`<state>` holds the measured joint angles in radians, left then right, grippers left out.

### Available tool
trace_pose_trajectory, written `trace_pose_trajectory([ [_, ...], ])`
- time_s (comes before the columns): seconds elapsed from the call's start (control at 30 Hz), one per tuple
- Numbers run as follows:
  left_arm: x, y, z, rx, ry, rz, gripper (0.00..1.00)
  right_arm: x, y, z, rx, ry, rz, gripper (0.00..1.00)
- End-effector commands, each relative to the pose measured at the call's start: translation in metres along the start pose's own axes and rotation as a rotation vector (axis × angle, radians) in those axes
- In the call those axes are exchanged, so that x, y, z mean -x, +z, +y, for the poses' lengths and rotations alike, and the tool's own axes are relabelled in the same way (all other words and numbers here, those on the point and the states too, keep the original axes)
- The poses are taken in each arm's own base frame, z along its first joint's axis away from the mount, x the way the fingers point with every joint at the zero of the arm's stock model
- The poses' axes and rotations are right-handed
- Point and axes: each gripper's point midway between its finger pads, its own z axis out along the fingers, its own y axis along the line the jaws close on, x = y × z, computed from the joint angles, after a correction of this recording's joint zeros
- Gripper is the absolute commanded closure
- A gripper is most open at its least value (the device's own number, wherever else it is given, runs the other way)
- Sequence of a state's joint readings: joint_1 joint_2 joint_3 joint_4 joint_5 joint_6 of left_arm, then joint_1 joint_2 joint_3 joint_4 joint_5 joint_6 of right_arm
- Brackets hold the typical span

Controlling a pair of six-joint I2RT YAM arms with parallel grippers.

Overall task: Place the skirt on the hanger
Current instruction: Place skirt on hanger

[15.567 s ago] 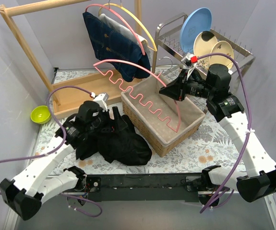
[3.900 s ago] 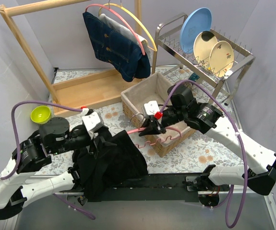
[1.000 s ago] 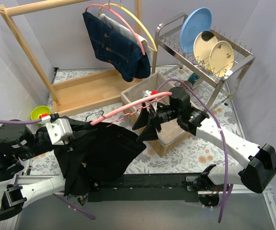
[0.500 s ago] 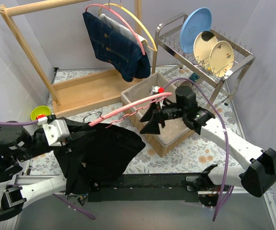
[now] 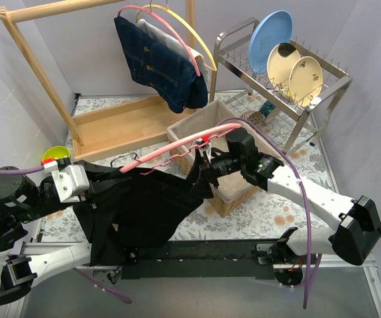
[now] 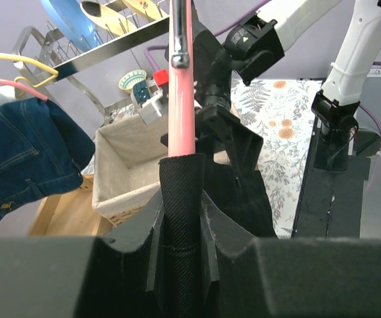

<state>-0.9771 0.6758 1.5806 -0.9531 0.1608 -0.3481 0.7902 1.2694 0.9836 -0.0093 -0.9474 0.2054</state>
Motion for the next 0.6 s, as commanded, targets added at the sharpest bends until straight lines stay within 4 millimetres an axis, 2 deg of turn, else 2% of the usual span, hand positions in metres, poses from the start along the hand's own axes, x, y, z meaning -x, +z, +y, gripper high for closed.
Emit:
trace_pose_trajectory([
  [0.0,0.039,0.001,0.011,0.026,0.052,-0.126,1.0,-0.001,0.006,0.006,0.01,-0.019,0.004,0.21],
  [0.1,0.04,0.001,0.012,0.031,0.054,-0.127,1.0,-0.006,0.008,0.008,0.02,-0.007,0.014,0.3],
  [0.13,0.04,0.0,0.012,0.033,0.055,-0.127,1.0,-0.006,0.008,0.009,0.023,-0.009,0.015,0.39],
  [0.2,0.038,-0.001,0.013,0.042,0.052,-0.119,1.0,-0.004,0.007,0.01,0.023,-0.016,0.025,0.6],
  [0.23,0.037,-0.003,0.013,0.045,0.051,-0.118,1.0,-0.006,0.006,0.011,0.017,-0.013,0.036,0.83],
  [0.27,0.036,-0.005,0.014,0.053,0.047,-0.115,1.0,0.001,0.004,0.009,-0.005,-0.034,0.031,0.95],
  [0.33,0.03,-0.007,0.013,0.056,0.032,-0.091,1.0,0.002,-0.001,0.002,-0.057,-0.071,0.05,0.99],
  [0.37,0.026,-0.009,0.013,0.06,0.024,-0.079,1.0,0.009,-0.008,-0.008,-0.116,-0.087,0.038,0.99],
  [0.43,0.017,-0.015,0.012,0.072,-0.002,-0.057,1.0,0.027,-0.023,-0.016,-0.177,-0.123,0.015,0.99],
  [0.47,0.009,-0.014,0.01,0.07,-0.013,-0.038,1.0,0.037,-0.037,-0.029,-0.238,-0.122,-0.012,0.99],
  [0.53,0.003,-0.023,0.007,0.079,-0.041,-0.042,1.0,0.056,-0.055,-0.034,-0.289,-0.149,-0.058,0.99],
  [0.57,-0.006,-0.021,0.005,0.076,-0.05,-0.023,1.0,0.065,-0.07,-0.045,-0.342,-0.177,-0.078,0.99],
])
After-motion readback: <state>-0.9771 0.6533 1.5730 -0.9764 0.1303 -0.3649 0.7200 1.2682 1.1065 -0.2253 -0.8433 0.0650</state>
